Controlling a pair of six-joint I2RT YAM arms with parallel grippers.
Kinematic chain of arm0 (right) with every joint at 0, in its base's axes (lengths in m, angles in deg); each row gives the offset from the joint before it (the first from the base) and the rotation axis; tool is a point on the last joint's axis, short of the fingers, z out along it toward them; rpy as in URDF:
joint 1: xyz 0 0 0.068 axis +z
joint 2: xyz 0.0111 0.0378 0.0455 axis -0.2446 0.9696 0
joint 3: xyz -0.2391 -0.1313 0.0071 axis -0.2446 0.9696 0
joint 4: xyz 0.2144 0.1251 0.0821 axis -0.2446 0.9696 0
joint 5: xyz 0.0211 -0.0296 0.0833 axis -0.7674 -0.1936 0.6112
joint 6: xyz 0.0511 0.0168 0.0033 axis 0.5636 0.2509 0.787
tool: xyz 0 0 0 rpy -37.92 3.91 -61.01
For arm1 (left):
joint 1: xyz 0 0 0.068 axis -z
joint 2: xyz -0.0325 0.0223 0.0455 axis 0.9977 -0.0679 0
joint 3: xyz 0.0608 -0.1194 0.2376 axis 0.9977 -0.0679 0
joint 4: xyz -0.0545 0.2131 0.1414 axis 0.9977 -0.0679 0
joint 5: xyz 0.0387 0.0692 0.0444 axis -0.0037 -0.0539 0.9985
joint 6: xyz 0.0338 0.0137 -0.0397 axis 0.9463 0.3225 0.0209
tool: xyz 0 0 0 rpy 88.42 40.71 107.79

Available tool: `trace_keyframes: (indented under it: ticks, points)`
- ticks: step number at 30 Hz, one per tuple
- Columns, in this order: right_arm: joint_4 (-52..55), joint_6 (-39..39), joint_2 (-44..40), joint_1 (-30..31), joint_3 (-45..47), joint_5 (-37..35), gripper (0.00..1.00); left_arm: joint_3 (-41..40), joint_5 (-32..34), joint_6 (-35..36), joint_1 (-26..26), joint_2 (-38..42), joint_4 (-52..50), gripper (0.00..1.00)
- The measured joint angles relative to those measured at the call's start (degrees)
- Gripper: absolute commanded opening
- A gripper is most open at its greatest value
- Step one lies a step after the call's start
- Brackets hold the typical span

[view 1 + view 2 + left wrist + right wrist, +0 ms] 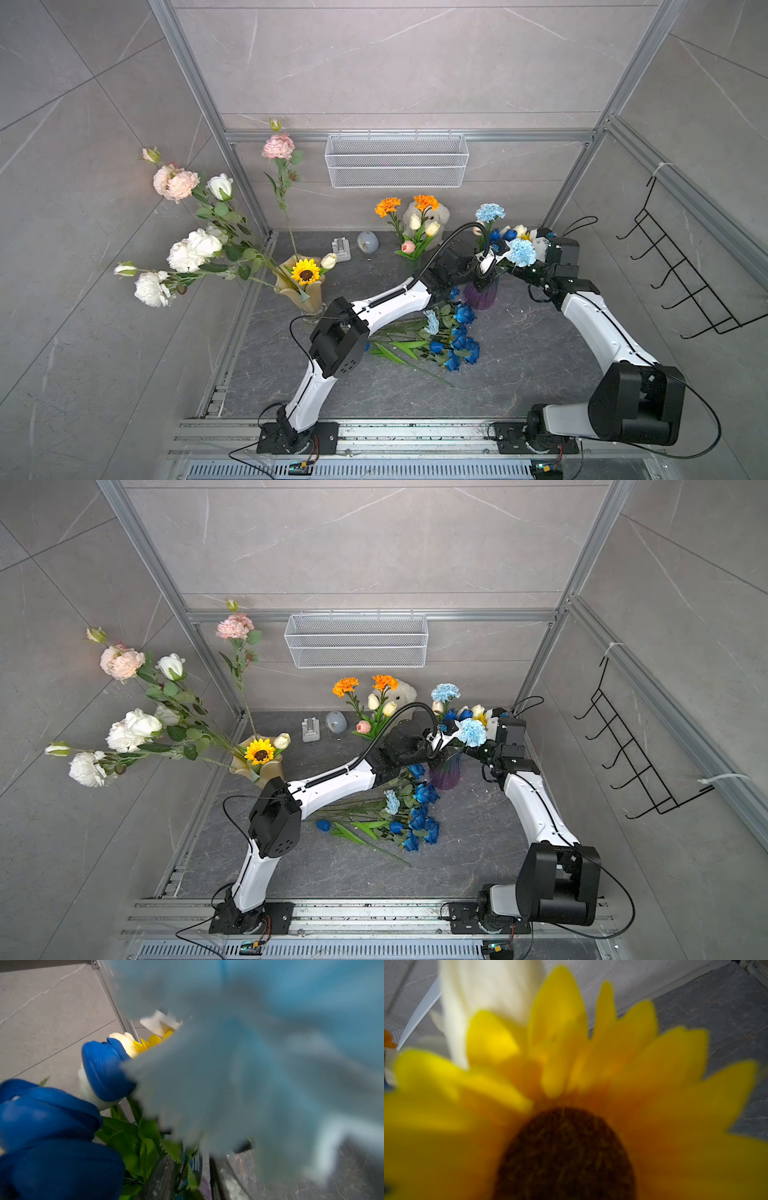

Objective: Pick out blue flowers from the vase
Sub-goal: Pick up the flower from the vase, then place the flower at the center of the board.

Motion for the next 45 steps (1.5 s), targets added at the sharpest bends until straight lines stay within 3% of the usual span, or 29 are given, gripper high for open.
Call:
trace_keyframes:
  ticks: [5,16,22,31,39,45]
  points:
    - [0.79,-0.31,0.17,0.0,-0.5,-0.22,0.19,2.56,-0.11,0.02,0.09,-1.29,-1.2,0.0]
    - [0.85,-1.07,0.17,0.07,-0.5,-0.63,0.19,5.03,0.09,0.98,0.04,-2.95,1.03,0.0]
    - [0.83,-1.05,0.17,0.22,-0.5,-1.09,0.19,3.45,0.87,4.5,0.04,0.13,0.15,0.0]
    - [1.4,-1.53,0.17,0.33,-0.74,-1.49,0.19,3.45,0.98,8.5,-0.48,13.0,-1.92,0.0]
    - [2.12,-1.92,0.15,0.35,-1.16,-1.62,0.19,3.45,-0.87,7.8,-1.01,23.28,-3.41,0.0]
    - [3.43,-1.9,0.17,0.44,-1.86,-2.03,0.19,1.77,0.2,8.24,-1.01,32.7,-15.45,0.0]
